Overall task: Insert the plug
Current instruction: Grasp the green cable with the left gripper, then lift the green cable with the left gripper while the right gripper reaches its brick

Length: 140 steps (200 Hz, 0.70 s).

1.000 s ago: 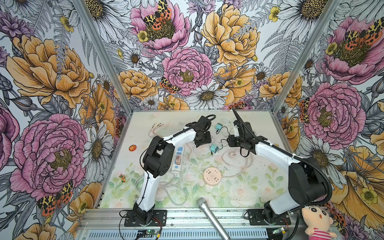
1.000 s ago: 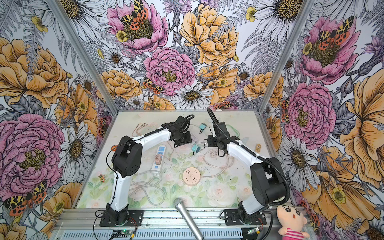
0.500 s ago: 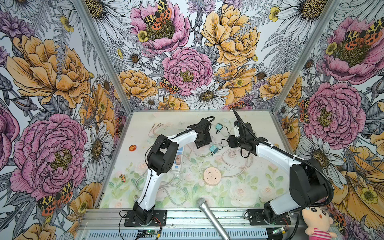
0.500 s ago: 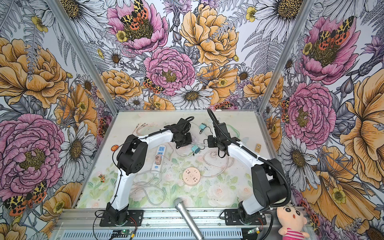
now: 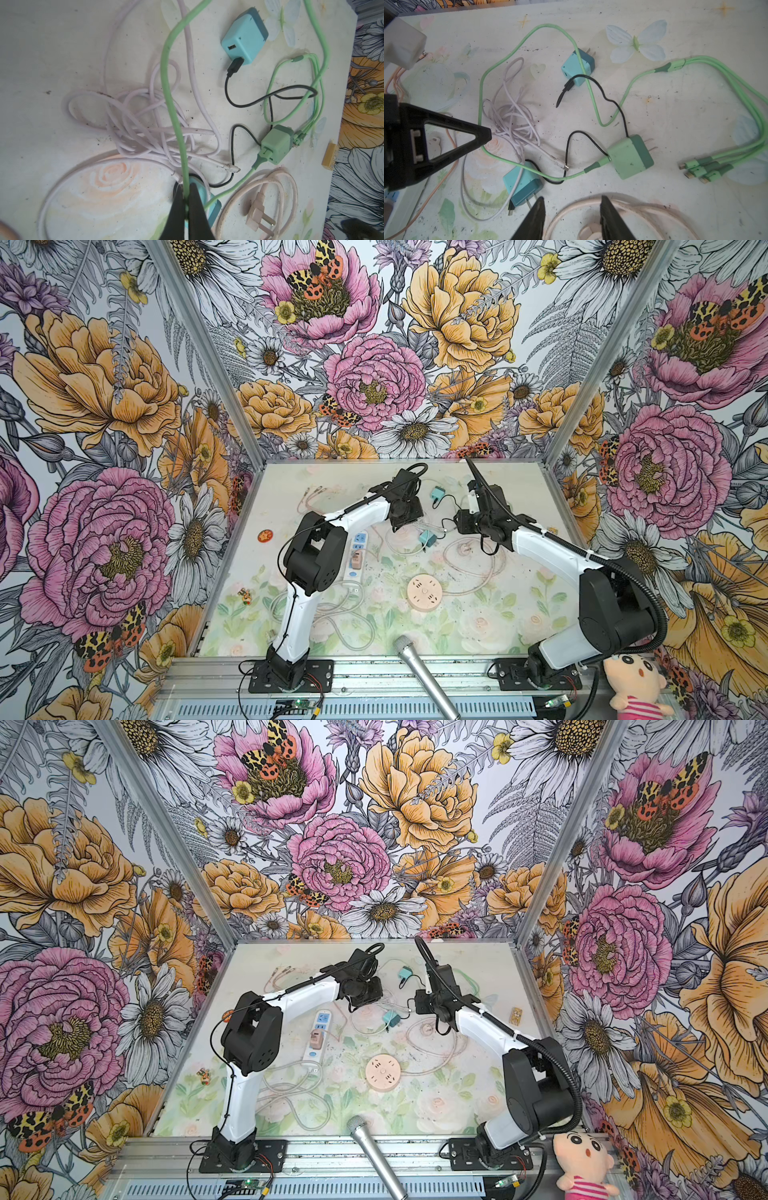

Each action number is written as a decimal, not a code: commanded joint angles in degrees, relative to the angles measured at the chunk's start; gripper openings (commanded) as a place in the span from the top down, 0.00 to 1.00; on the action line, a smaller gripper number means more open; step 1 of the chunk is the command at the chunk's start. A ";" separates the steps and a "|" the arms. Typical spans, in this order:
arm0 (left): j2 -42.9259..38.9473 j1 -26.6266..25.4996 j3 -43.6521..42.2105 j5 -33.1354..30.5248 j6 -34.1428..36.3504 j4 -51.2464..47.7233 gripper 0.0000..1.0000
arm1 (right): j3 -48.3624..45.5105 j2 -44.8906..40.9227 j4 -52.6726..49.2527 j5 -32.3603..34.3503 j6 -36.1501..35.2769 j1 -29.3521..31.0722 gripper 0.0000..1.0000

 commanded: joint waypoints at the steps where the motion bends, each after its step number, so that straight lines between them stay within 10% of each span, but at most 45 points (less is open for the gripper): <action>1: -1.51 0.53 1.84 -0.25 1.99 1.59 1.00 | -0.63 -2.06 1.64 -0.67 -1.29 0.59 0.55; 140: -4.96 1.96 15.47 12.04 5.66 -0.10 1.00 | -0.98 1.59 10.29 -4.94 -10.46 3.87 0.50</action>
